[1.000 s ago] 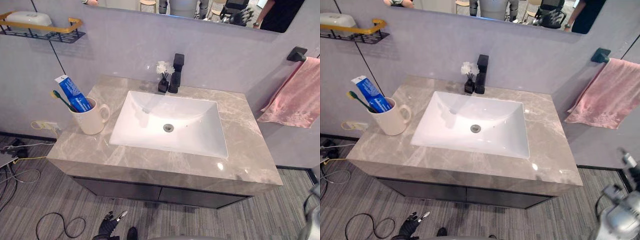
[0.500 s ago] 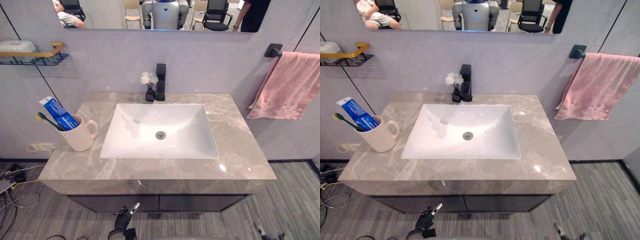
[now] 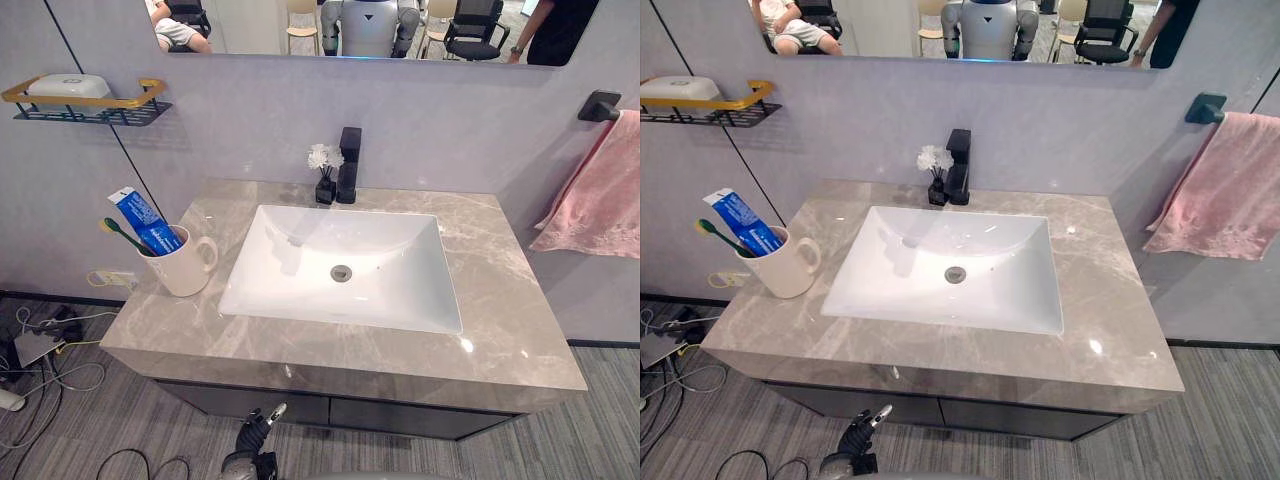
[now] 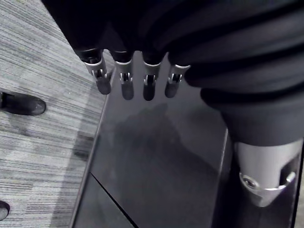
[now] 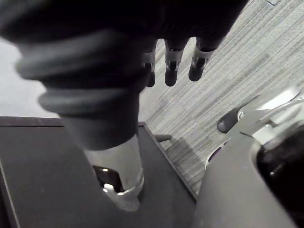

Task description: Organize washtable

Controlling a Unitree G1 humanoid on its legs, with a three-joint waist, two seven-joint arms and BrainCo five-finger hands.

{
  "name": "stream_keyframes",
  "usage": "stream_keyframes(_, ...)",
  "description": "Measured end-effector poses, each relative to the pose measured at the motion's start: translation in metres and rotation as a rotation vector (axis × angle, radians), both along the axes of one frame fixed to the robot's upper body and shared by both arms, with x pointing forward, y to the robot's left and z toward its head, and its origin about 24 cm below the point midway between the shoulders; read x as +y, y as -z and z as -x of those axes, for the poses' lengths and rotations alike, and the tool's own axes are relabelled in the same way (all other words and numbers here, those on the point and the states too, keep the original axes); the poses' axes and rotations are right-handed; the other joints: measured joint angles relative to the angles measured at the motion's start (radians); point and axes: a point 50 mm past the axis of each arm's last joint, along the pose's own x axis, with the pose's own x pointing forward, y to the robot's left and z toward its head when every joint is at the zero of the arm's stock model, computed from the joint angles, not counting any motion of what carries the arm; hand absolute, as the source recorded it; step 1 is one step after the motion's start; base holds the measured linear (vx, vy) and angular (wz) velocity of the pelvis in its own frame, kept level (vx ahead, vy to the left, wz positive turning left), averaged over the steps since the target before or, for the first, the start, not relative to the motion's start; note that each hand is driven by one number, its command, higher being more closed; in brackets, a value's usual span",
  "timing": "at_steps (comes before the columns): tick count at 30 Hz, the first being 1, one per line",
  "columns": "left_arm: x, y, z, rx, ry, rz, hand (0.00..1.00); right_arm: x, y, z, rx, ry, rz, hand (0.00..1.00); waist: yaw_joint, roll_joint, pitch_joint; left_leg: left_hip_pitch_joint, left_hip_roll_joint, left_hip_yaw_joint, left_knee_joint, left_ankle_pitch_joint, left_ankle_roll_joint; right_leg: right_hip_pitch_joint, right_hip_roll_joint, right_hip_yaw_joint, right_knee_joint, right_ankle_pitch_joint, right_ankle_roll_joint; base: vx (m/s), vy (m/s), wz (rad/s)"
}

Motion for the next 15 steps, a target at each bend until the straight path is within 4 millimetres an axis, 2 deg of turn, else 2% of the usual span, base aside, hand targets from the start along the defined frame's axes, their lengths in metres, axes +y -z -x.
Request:
stream_keyframes(7,0.005,-0.001,-0.005,-0.001,0.063,-0.036,0.00,-0.003,0.000,-0.024,-0.041,-0.109,0.000,0.00,-0.003,-0.010,0.034,-0.002,-0.010,-0.041,0.001,0.001,0.001,0.016,-0.005,-0.028,-0.008,-0.002,0.002,0.00,-0.010,0.11)
stream_keyframes(8,0.007,-0.001,-0.007,-0.002,0.067,-0.040,0.00,-0.003,0.000,-0.027,-0.044,-0.132,-0.002,0.00,0.000,-0.005,0.038,-0.004,-0.013,-0.045,0.001,0.002,0.001,0.018,-0.007,-0.033,-0.009,-0.004,0.004,0.00,-0.006,0.16)
stream_keyframes(9,0.007,-0.001,-0.007,-0.001,0.069,-0.043,0.00,-0.005,0.000,-0.029,-0.042,-0.148,0.000,0.00,0.000,-0.013,0.043,-0.005,-0.015,-0.046,0.002,0.002,0.001,0.017,-0.009,-0.034,-0.010,-0.004,0.005,0.00,-0.003,0.10)
stream_keyframes(11,0.012,-0.002,-0.008,-0.002,0.087,-0.059,0.00,-0.004,0.000,-0.037,-0.051,-0.181,0.002,0.00,-0.002,-0.010,0.052,-0.005,-0.019,-0.052,0.006,0.002,0.001,0.020,-0.013,-0.040,-0.010,-0.006,0.007,0.02,-0.002,0.07)
stream_keyframes(15,0.015,-0.003,-0.011,-0.005,0.125,-0.085,0.00,-0.001,0.000,-0.046,-0.062,-0.247,-0.003,0.00,-0.001,-0.022,0.074,-0.007,-0.028,-0.069,0.007,0.002,0.002,0.032,-0.020,-0.059,-0.010,-0.008,0.011,0.00,-0.007,0.14)
